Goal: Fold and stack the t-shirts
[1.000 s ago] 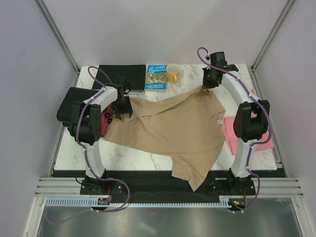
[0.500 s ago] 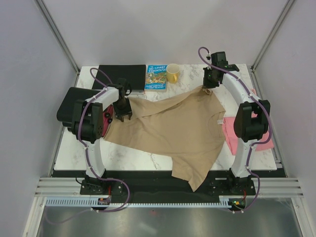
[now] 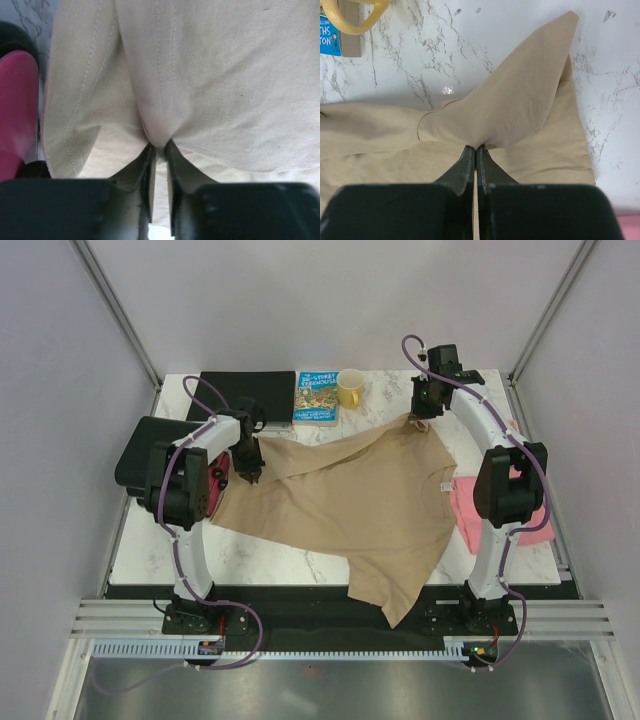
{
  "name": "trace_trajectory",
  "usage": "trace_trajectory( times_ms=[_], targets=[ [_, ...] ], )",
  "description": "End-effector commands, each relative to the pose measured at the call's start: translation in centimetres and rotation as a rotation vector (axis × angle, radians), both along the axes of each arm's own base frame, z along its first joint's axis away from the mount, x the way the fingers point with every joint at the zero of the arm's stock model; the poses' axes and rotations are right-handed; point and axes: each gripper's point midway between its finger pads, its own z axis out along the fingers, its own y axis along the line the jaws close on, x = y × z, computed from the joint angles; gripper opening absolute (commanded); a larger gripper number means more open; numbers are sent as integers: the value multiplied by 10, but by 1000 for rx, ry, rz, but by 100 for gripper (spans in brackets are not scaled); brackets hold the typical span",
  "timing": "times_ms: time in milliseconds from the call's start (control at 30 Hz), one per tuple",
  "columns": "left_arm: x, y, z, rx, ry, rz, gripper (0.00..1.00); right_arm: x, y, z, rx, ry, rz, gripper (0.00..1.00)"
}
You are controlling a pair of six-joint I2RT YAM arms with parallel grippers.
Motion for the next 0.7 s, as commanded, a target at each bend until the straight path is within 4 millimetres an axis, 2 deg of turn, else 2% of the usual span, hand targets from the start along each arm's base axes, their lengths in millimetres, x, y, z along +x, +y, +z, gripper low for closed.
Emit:
trace_trajectory(
  times_ms=[0, 67, 167, 333, 433, 567, 667],
  targets=[
    [7, -1, 14, -15, -37, -27, 15, 10, 1, 22, 23, -63, -7, 0],
    [8, -2, 15, -20, -41, -27, 7, 9, 0, 21, 21, -60, -6, 0],
    [11, -3, 18, -21, -51, -31, 3, 10, -1, 21, 23, -60, -9, 0],
    [16, -7, 32, -46, -84, -40, 2, 10, -3, 19, 22, -57, -13, 0],
    [21, -11, 53, -69, -133, -30, 2, 9, -4, 20, 13, -59, -14, 0],
    [29, -11, 93, -88, -242, 8, 2, 7, -18, 24, 10, -70, -42, 0],
    [40, -8, 133, -106, -347, 70, 2, 7, -22, 36, 26, -94, -51, 0]
  ],
)
